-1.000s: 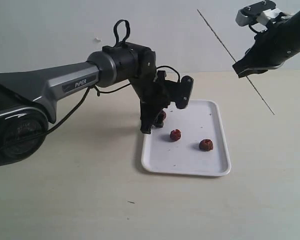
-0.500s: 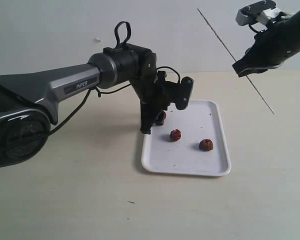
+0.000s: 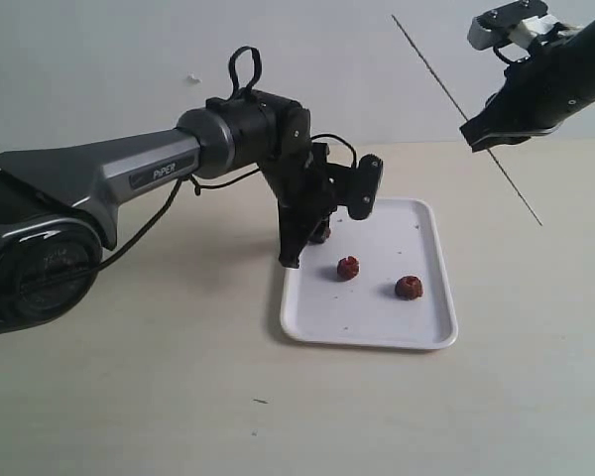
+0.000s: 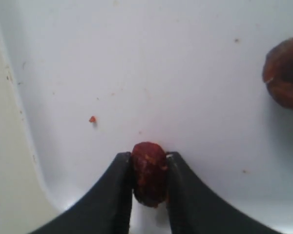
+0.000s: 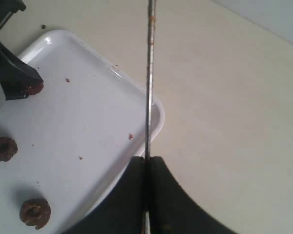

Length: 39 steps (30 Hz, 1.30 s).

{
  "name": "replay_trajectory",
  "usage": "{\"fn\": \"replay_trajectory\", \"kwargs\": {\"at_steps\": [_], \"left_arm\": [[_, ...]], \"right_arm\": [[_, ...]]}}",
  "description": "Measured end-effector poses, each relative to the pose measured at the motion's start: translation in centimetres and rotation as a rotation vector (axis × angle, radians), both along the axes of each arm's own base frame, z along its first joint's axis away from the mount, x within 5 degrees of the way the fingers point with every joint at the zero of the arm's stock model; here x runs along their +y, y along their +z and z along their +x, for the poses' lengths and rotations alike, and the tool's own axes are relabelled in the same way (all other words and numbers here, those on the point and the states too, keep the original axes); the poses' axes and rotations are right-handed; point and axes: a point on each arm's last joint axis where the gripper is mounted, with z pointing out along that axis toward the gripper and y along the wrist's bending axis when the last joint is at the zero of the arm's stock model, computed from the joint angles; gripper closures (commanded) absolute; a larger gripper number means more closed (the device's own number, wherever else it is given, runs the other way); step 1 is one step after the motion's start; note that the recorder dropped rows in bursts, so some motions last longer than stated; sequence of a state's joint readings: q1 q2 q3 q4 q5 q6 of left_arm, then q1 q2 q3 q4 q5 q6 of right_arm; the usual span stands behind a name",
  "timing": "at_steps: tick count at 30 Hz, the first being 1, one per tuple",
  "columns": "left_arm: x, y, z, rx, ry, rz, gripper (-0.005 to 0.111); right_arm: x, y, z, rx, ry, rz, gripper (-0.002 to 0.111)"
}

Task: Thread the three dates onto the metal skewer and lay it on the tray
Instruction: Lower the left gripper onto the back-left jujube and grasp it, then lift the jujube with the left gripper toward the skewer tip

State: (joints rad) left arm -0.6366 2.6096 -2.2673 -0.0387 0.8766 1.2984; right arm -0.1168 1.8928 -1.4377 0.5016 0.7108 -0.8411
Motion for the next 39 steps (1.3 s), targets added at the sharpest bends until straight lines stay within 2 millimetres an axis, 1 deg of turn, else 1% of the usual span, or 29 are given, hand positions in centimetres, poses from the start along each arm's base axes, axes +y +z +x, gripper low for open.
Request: {"fn": "replay_trajectory", "kwargs": {"at_steps": [4,9,11,13,15,17,20,23,27,32,33,35,39], "left_arm": [[0.0,-0.1,0.0,0.012,0.035,-0.011,0.090],[-0.1,0.4,0.1,0.049,0.117,-0.054,0.090],[0.1,1.0,0.1,0.098,0.147,-0.091,0.090],[0.4,2.1,0.2,0.164,0.179,-0.153,0.090],[0.9,3.8,0.3,0.229,0.207,-0.227,0.090],[1.7,5.5,0.4,0.279,0.231,-0.296,0.090],[3.4,8.3,0.8,0.364,0.260,-0.397,0.090],[5.5,9.8,1.5,0.463,0.290,-0.494,0.090],[7.8,10.7,2.8,0.552,0.337,-0.648,0.090],[10.4,11.8,4.2,0.612,0.392,-0.811,0.090],[11.0,12.0,4.5,0.617,0.403,-0.834,0.090],[11.4,12.1,4.7,0.628,0.416,-0.860,0.090],[11.5,12.2,4.8,0.638,0.423,-0.873,0.090]], "right_arm": [[0.0,0.0,0.0,0.000,-0.001,0.002,0.108],[0.0,0.0,0.0,-0.002,0.006,-0.002,0.108],[0.0,0.0,0.0,-0.006,0.011,-0.007,0.108],[-0.1,0.0,0.0,-0.003,0.019,-0.019,0.108],[-0.1,-0.1,-0.1,0.007,0.030,-0.036,0.108],[-0.2,-0.3,-0.3,0.029,0.050,-0.053,0.108],[-0.3,-0.7,-0.6,0.073,0.087,-0.088,0.108],[-0.3,-1.9,-1.0,0.143,0.165,-0.124,0.108],[-0.1,-3.8,-1.6,0.249,0.322,-0.139,0.108],[0.5,-6.0,-1.9,0.309,0.499,-0.097,0.108],[0.7,-6.3,-1.9,0.303,0.537,-0.081,0.108],[1.1,-6.3,-1.8,0.268,0.588,-0.046,0.108],[1.8,-5.9,-1.5,0.189,0.641,0.011,0.108]]}}
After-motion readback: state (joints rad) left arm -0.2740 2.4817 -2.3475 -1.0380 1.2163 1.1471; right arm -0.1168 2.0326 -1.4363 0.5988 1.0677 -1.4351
